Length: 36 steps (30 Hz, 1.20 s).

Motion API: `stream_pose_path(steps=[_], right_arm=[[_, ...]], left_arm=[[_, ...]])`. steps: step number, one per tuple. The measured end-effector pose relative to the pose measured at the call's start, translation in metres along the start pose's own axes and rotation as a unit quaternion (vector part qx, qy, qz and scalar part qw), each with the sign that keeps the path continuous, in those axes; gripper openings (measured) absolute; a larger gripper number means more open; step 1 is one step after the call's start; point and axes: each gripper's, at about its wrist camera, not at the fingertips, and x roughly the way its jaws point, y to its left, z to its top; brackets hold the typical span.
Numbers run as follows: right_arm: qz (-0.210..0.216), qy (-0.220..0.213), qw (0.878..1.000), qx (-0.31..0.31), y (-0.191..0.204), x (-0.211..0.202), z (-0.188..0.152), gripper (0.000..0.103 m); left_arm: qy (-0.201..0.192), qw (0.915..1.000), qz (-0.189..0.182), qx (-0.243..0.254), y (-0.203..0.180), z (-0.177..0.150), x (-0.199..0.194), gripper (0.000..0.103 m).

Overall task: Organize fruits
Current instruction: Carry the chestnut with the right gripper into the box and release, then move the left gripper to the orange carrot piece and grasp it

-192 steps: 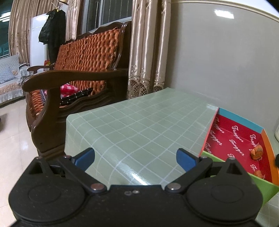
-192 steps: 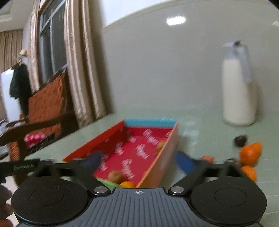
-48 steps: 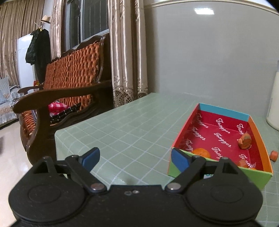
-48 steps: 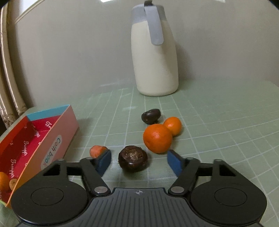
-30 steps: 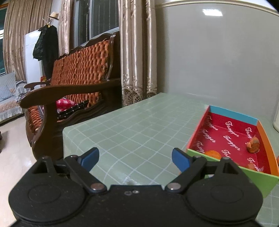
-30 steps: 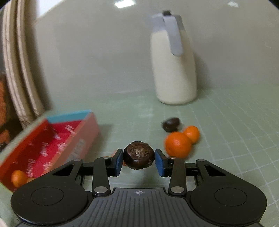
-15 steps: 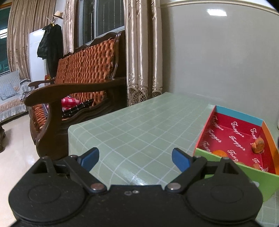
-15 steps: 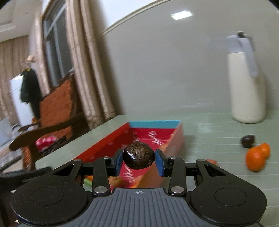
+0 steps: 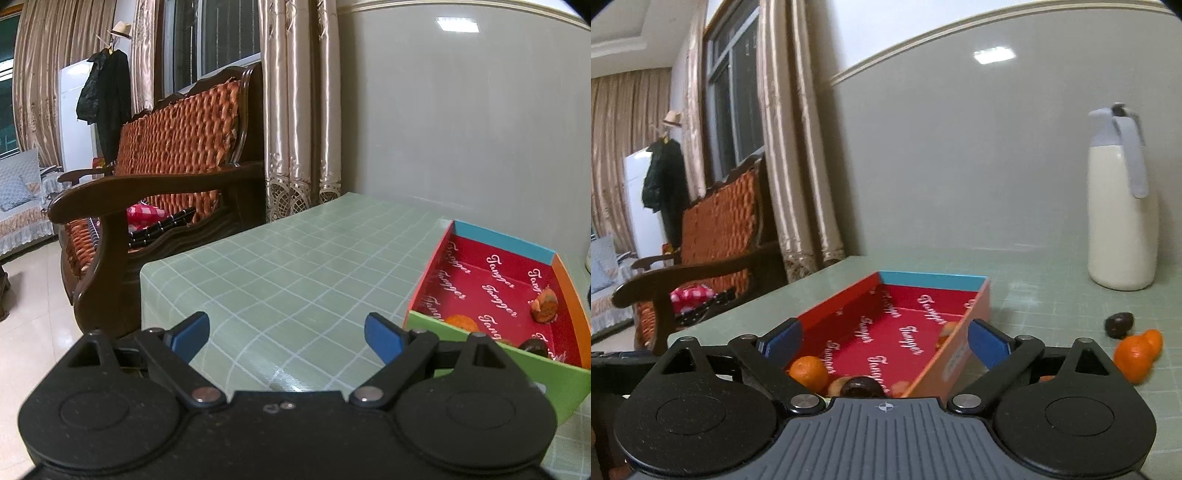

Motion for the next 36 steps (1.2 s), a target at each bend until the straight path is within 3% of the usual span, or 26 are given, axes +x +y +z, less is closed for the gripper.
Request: stream_pose_path(steps=[5, 9, 14, 19, 26, 32, 36], right_arm=[[-0.035, -0.016, 0.999, 0.000, -0.010, -0.013, 0.006, 0.098], [-0.100, -0.040, 0.994, -0.008, -0.022, -0.030, 0.009, 0.103], [-0.196, -0.050, 0.979, -0.023, -0.042, -0.043, 0.008, 0.103], [-0.259, -0.047, 0.965, -0.021, -0.060, -0.057, 0.006, 0.103], [-0.416, -0.033, 0.909, -0.017, -0.089, -0.075, 0.001, 0.103], [-0.493, -0.018, 0.869, 0.017, -0.122, -0.100, -0.003, 0.103], [-0.546, -0.020, 0.838, 0.013, -0.135, -0.113, -0.007, 0.103]], left_arm=[[0.000, 1.0000, -0.005, 0.006, -0.006, -0.001, -0.001, 0.087], [-0.002, 0.9998, -0.012, 0.018, -0.016, -0.001, -0.003, 0.087], [-0.014, 0.9981, -0.047, 0.038, -0.036, -0.001, -0.011, 0.088], [-0.036, 0.9937, -0.079, 0.070, -0.064, 0.001, -0.027, 0.089], [-0.058, 0.9822, -0.150, 0.098, -0.114, 0.006, -0.059, 0.090], [-0.064, 0.9676, -0.204, 0.135, -0.163, 0.001, -0.076, 0.090], [-0.046, 0.9592, -0.235, 0.151, -0.195, -0.004, -0.076, 0.090]])
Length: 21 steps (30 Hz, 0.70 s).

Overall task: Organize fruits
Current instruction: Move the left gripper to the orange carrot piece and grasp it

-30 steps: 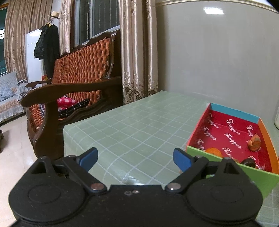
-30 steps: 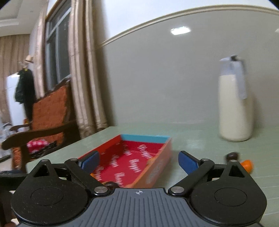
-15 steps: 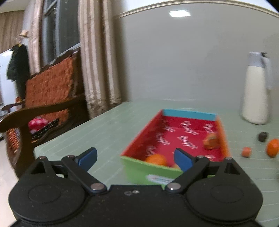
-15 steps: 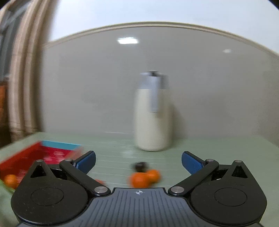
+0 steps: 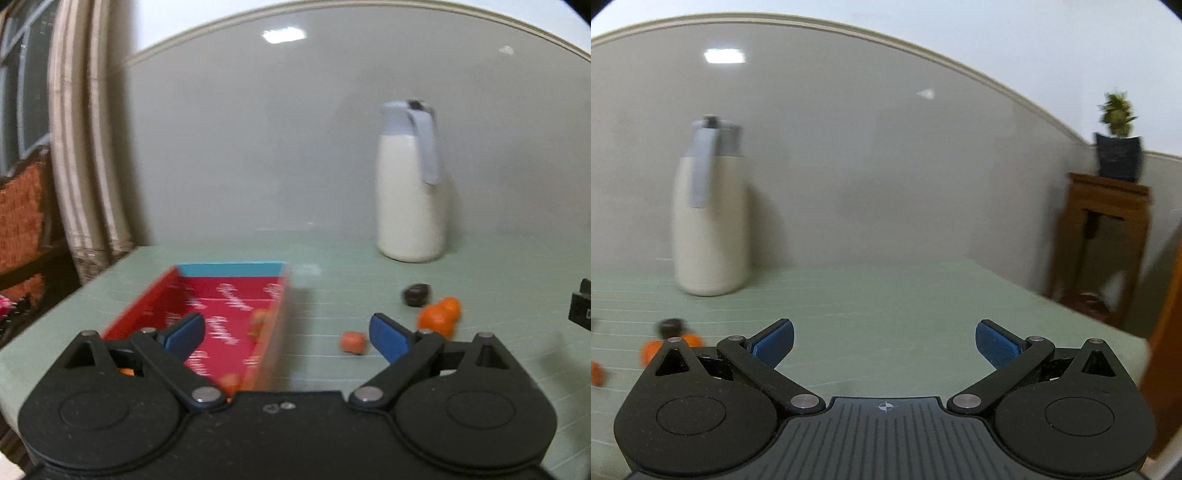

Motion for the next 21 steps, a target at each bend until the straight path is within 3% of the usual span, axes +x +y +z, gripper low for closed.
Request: stream_pose_path(steps=[7, 12, 15, 19, 21], right_arm=[[-0.022, -0.003, 1.000, 0.004, -0.037, 0.012, -0.007, 0.103], [-0.033, -0.017, 0.999, 0.006, -0.052, 0.006, -0.007, 0.103], [-0.032, -0.020, 0.999, 0.006, -0.055, 0.005, -0.006, 0.103], [-0.027, -0.014, 0.999, 0.008, -0.057, 0.006, -0.004, 0.103], [-0.021, -0.008, 1.000, 0.010, -0.057, 0.009, -0.002, 0.103]], left_arm=[[0.042, 0.9988, -0.025, 0.006, -0.027, -0.005, 0.036, 0.085], [0.076, 0.9962, -0.042, 0.004, -0.031, -0.010, 0.066, 0.066], [0.092, 0.9949, -0.040, -0.005, -0.028, -0.014, 0.082, 0.063], [0.085, 0.9954, -0.041, 0.016, -0.030, -0.011, 0.094, 0.061], [0.088, 0.9950, -0.043, 0.022, -0.032, -0.009, 0.100, 0.048]])
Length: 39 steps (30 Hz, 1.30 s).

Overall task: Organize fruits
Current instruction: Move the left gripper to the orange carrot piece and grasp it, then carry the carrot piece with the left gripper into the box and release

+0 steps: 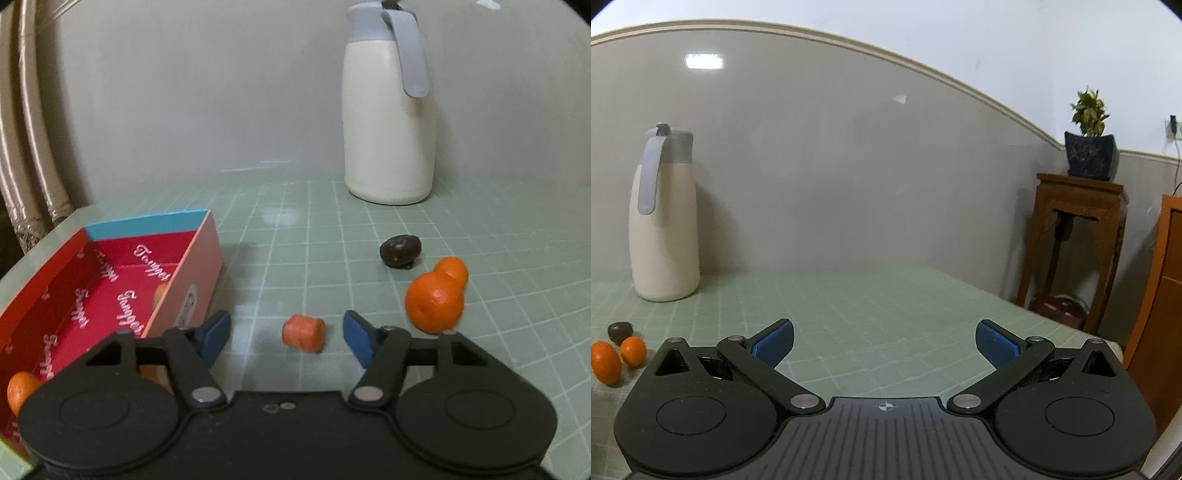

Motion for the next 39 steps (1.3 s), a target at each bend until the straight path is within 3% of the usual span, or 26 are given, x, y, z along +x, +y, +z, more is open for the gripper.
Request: stream_pose_path(steps=[3, 6, 8, 17, 22, 26, 33, 39], right_arm=[[0.008, 0.005, 1.000, 0.000, 0.002, 0.001, 0.000, 0.103], [0.014, 0.003, 1.000, -0.006, 0.004, 0.001, 0.000, 0.103], [0.016, 0.001, 1.000, -0.008, 0.006, -0.001, -0.001, 0.103], [0.026, 0.005, 1.000, -0.005, 0.009, 0.000, -0.002, 0.103], [0.035, 0.001, 0.999, -0.011, 0.015, -0.002, -0.002, 0.103], [0.044, -0.001, 0.999, -0.018, 0.020, -0.005, -0.003, 0.103], [0.056, -0.004, 0.998, -0.032, 0.033, -0.009, -0.006, 0.103], [0.072, -0.011, 0.996, -0.047, 0.049, -0.015, -0.009, 0.103]], left_arm=[[0.021, 0.9996, -0.017, -0.012, 0.002, 0.000, 0.011, 0.027], [0.021, 0.9995, -0.019, -0.010, 0.001, -0.006, 0.014, 0.024], [0.016, 0.9996, -0.025, 0.002, -0.002, -0.007, 0.013, 0.014], [-0.018, 0.9996, -0.011, 0.017, -0.007, -0.008, -0.001, 0.013], [-0.066, 0.9972, 0.029, 0.019, 0.003, -0.005, -0.029, 0.013], [-0.079, 0.9947, 0.065, -0.006, 0.027, 0.000, -0.044, 0.013], [-0.053, 0.9894, 0.132, -0.033, 0.078, -0.001, -0.039, 0.013], [-0.022, 0.9846, 0.163, -0.060, 0.112, -0.010, -0.029, 0.014]])
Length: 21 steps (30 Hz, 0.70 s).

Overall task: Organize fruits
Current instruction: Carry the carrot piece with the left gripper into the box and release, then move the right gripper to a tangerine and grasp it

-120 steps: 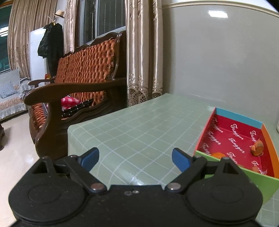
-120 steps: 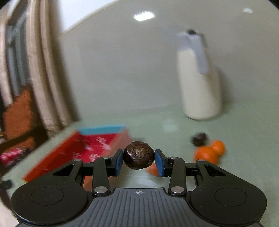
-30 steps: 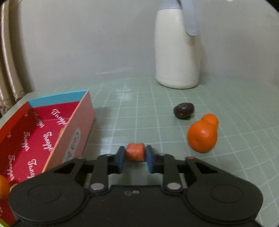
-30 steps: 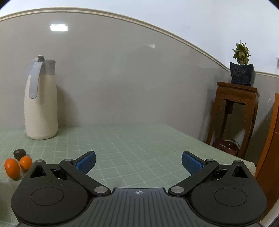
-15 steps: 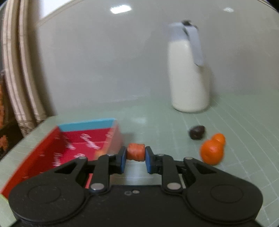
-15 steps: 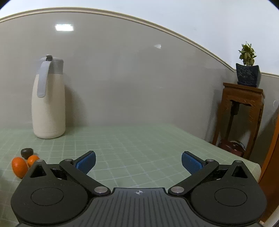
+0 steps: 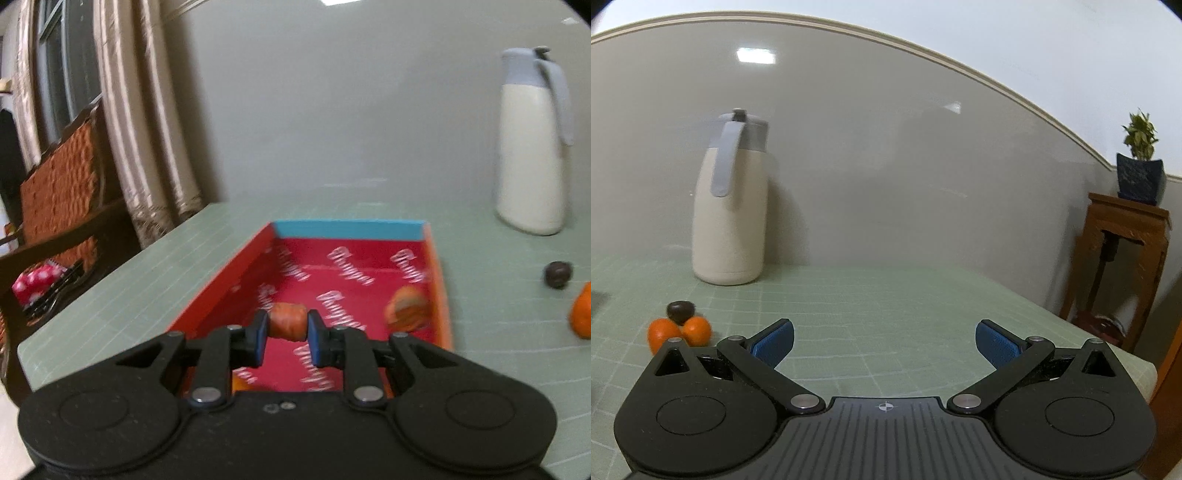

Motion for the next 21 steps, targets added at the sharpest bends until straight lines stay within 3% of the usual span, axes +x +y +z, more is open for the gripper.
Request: stream_pose_path(steps=[7, 11, 12, 21], right_arm=[[0.025, -0.004, 1.000, -0.012, 0.023, -0.001, 0.002, 0.103], [0.048, -0.003, 0.999, -0.012, 0.036, 0.000, 0.004, 0.103], [0.057, -0.002, 0.998, -0.011, 0.040, 0.000, 0.004, 0.103], [0.151, 0.030, 0.988, 0.022, 0.071, 0.008, 0.011, 0.103]], left_arm=[[0.010, 0.9998, 0.005, -0.016, 0.017, -0.005, -0.007, 0.032], [-0.001, 0.9992, 0.005, -0.040, 0.034, -0.007, -0.020, 0.067], [-0.008, 0.9990, 0.008, -0.043, 0.038, -0.007, -0.025, 0.071], [-0.019, 0.9954, 0.014, -0.093, 0.078, -0.023, -0.057, 0.077]])
